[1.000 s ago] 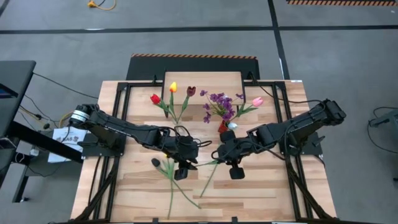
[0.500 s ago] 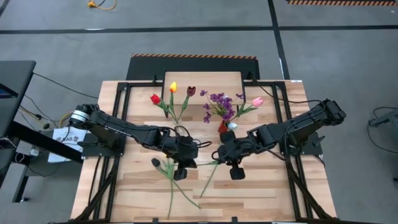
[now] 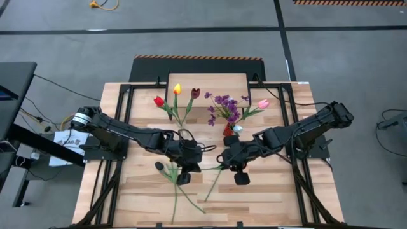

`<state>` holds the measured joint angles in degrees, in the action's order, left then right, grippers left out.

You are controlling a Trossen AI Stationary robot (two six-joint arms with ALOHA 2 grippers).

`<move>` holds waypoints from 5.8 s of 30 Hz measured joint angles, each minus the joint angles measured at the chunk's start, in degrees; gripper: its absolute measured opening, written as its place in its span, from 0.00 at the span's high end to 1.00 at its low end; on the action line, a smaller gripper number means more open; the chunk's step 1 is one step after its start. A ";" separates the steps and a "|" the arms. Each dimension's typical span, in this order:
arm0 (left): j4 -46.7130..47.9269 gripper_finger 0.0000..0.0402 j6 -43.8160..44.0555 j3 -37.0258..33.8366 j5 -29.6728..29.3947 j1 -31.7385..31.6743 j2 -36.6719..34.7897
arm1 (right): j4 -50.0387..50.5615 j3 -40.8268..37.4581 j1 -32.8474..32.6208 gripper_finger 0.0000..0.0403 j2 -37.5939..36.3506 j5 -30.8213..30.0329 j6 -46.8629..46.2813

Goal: Pick and place flowers into a vace then onto a shelf
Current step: Put the orange flower into the transparent flower vase

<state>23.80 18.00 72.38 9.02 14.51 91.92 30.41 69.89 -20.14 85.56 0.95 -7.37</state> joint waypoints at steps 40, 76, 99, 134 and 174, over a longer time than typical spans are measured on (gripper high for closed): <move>5.79 1.00 2.11 0.00 -12.02 5.64 -4.43 | -2.92 9.17 -8.29 0.44 -0.02 0.62 -7.19; -53.63 1.00 -19.64 -42.18 -21.85 17.00 -47.91 | -4.27 18.80 -11.87 0.54 2.23 -5.48 -3.12; -68.03 1.00 -31.39 -49.54 -9.27 20.03 -44.26 | -53.34 18.87 -11.61 0.71 28.66 -24.99 9.11; -79.41 1.00 -37.66 -50.53 -17.25 19.51 -33.64 | -58.63 18.86 -4.62 0.73 28.87 -23.28 23.98; -78.93 1.00 -37.94 -50.53 -17.35 19.53 -33.66 | -69.14 18.84 -2.47 0.73 28.87 -9.77 27.48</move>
<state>-55.13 -19.94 21.85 -8.33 34.04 58.26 -38.73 88.73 -22.61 114.43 -8.82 20.12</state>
